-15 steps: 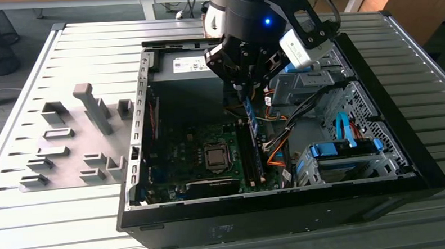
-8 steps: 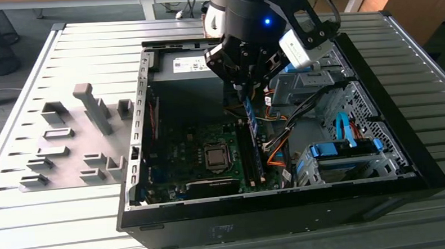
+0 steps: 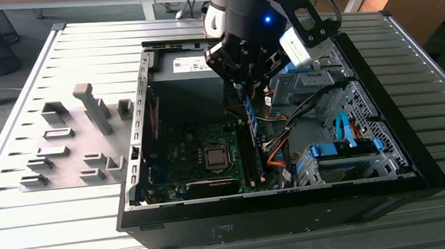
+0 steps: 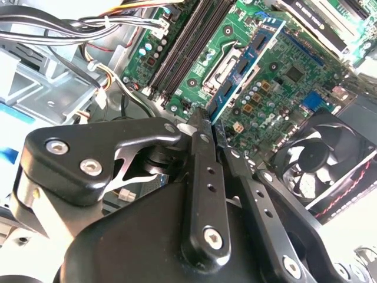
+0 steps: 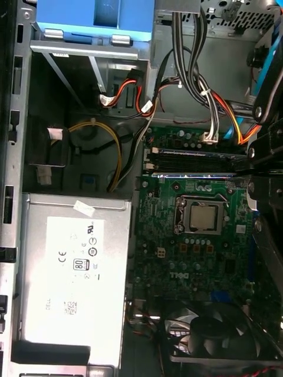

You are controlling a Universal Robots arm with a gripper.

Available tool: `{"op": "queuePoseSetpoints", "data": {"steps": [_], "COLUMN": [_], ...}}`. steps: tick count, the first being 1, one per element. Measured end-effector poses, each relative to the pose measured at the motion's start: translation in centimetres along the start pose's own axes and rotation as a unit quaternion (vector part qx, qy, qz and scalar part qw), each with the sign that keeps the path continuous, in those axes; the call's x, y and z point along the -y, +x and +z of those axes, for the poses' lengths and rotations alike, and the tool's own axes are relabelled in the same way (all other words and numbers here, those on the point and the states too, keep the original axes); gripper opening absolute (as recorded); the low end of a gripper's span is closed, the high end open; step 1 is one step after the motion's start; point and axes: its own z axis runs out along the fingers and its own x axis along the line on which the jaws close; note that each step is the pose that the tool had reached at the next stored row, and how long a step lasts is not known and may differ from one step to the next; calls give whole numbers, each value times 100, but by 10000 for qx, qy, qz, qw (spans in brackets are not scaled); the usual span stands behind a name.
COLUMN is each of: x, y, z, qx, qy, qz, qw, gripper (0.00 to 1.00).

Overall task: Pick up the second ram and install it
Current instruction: 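Insert the second ram into the second slot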

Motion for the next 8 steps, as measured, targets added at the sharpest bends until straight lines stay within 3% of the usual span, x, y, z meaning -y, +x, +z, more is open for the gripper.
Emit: {"op": "queuePoseSetpoints", "data": {"steps": [8], "x": [0], "y": [0], "z": [22], "qx": [0], "qy": [0], "qz": [17], "qw": [10000], "gripper": [14]}}
